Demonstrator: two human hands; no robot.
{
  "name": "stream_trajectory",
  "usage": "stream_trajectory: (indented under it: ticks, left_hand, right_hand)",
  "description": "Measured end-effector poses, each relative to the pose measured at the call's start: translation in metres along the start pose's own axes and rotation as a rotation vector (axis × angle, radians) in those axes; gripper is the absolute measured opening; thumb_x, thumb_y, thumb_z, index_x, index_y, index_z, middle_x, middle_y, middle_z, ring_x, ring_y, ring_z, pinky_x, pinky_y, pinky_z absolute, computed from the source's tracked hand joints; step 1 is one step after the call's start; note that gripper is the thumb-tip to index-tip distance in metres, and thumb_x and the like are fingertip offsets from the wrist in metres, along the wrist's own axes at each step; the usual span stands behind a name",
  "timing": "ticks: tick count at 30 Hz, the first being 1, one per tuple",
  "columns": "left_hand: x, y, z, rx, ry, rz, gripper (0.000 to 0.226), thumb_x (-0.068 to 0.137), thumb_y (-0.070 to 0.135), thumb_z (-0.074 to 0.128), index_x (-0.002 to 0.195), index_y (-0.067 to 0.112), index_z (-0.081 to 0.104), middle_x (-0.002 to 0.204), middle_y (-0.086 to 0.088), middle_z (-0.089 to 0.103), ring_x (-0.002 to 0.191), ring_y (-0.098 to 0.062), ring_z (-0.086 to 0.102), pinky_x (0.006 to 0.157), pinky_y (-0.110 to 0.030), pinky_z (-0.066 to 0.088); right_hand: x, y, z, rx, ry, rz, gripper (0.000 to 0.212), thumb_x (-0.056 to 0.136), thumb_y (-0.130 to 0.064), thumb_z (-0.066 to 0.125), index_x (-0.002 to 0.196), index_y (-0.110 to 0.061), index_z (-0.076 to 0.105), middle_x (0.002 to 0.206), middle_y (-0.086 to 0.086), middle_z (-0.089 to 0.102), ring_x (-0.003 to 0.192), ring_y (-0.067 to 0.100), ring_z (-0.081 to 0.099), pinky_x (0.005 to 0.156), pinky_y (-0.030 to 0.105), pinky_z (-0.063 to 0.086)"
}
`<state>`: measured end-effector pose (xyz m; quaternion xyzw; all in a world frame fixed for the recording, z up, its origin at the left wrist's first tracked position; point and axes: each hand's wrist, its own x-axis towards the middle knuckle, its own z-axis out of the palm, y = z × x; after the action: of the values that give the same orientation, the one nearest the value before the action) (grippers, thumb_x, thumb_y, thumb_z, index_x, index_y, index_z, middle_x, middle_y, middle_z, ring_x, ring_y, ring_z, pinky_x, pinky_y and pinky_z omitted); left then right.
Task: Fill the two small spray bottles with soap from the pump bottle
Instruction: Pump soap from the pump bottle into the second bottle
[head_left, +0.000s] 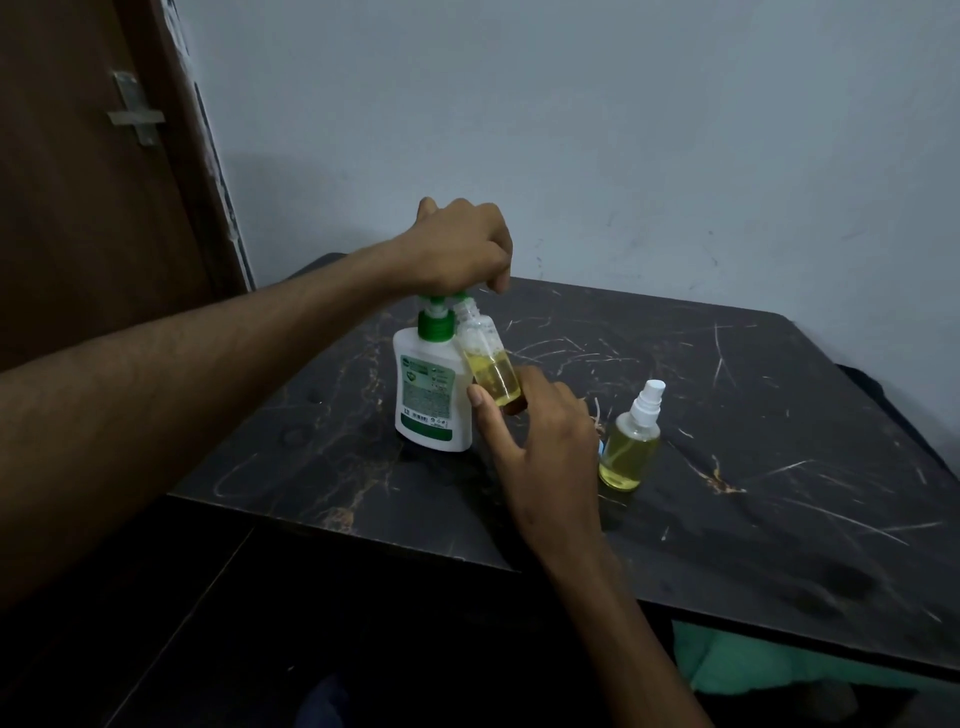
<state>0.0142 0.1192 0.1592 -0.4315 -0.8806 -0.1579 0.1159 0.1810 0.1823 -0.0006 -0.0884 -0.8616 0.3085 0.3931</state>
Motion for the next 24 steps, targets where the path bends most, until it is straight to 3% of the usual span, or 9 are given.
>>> stream_trajectory:
  ticks: [4, 20, 24]
  left_hand:
    - [-0.0024, -0.0024, 0.0029, -0.034, 0.001, -0.016, 0.018, 0.084, 0.017, 0.063, 0.081, 0.020, 0.081, 0.089, 0.017, 0.071, 0.097, -0.013, 0.060, 0.098, -0.046, 0.025]
    - [-0.0025, -0.0002, -0.0012, -0.012, 0.009, 0.003, 0.016, 0.085, 0.020, 0.063, 0.082, 0.019, 0.079, 0.096, 0.012, 0.073, 0.096, -0.015, 0.061, 0.099, -0.047, 0.025]
    - [-0.0018, 0.0005, 0.0001, -0.029, 0.007, -0.014, 0.017, 0.084, 0.018, 0.064, 0.083, 0.019, 0.081, 0.096, 0.012, 0.073, 0.098, -0.015, 0.060, 0.099, -0.047, 0.025]
  right_hand:
    - [-0.0005, -0.0003, -0.0004, 0.006, 0.005, 0.002, 0.041, 0.103, -0.061, 0.047, 0.114, -0.026, 0.064, 0.093, -0.011, 0.057, 0.087, 0.010, 0.050, 0.075, 0.028, 0.035]
    - [-0.0010, 0.0018, 0.0012, -0.008, -0.014, 0.013, 0.052, 0.100, -0.069, 0.039, 0.121, -0.029, 0.064, 0.098, -0.010, 0.061, 0.092, 0.012, 0.054, 0.078, 0.030, 0.043]
    - [-0.0001, 0.0012, 0.0011, -0.011, 0.006, -0.002, 0.045, 0.102, -0.064, 0.045, 0.117, -0.026, 0.065, 0.095, -0.011, 0.060, 0.089, 0.011, 0.053, 0.077, 0.030, 0.041]
